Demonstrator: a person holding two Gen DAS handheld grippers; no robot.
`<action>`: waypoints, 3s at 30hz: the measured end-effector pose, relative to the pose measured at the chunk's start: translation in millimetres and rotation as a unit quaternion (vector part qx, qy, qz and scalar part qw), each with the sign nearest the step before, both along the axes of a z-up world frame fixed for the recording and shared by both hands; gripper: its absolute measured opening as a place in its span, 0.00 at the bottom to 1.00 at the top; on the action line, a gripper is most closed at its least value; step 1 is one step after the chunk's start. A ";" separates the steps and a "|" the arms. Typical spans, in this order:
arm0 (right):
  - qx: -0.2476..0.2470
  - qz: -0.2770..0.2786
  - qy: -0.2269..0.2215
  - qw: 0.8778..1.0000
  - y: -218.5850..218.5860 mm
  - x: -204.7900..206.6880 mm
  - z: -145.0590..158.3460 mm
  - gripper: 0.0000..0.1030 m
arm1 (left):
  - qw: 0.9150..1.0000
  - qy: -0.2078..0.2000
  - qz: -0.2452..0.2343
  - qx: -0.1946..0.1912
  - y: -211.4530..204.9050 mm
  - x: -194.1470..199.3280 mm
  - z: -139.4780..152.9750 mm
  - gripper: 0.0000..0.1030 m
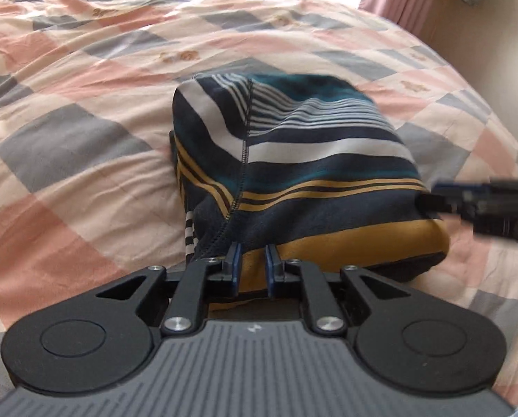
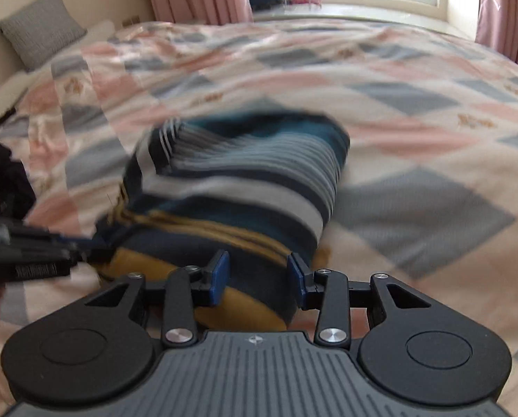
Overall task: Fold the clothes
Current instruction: 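Press the folded bundle flat and open both grippers, then move both grippers to the sides of the folded sweater bundle, then grasp the folded sweater bundle with both grippers and lift it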
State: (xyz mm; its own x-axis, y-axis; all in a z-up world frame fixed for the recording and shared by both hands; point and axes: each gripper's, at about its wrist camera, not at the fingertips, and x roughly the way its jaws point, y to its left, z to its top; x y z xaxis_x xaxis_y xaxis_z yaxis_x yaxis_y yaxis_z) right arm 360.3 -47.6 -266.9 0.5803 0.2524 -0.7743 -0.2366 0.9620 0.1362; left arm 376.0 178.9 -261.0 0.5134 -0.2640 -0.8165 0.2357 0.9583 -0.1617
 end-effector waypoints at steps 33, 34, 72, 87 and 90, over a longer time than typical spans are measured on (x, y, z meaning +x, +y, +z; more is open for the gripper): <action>0.037 0.051 0.061 0.996 -48.1 -38.3 98.2 0.61 | 0.981 0.062 0.131 0.126 -70.2 -80.6 102.5 0.25; 0.036 0.052 0.063 0.996 -48.1 -37.8 96.5 0.61 | 0.981 0.063 0.133 0.124 -69.9 -81.5 101.9 0.25; 0.247 -0.034 0.158 0.955 -108.7 80.7 -22.8 0.74 | 0.807 0.019 0.389 -0.444 17.2 -50.4 -88.1 0.65; 0.133 0.245 0.201 0.939 -73.2 270.7 -19.5 0.90 | 0.810 0.041 0.390 -0.437 23.9 -48.0 -86.6 0.54; 0.207 0.206 0.267 0.919 -85.1 277.1 -56.6 0.85 | 0.808 0.046 0.389 -0.441 26.0 -46.2 -87.4 0.54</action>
State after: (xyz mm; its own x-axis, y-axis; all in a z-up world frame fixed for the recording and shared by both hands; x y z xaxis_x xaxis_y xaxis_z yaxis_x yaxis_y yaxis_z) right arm 637.4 -132.7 -323.5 -0.0643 0.7017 -0.7095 -0.3625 0.6460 0.6718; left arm 329.8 204.9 -348.4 0.7517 -0.3912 -0.5310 -0.4339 0.3130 -0.8448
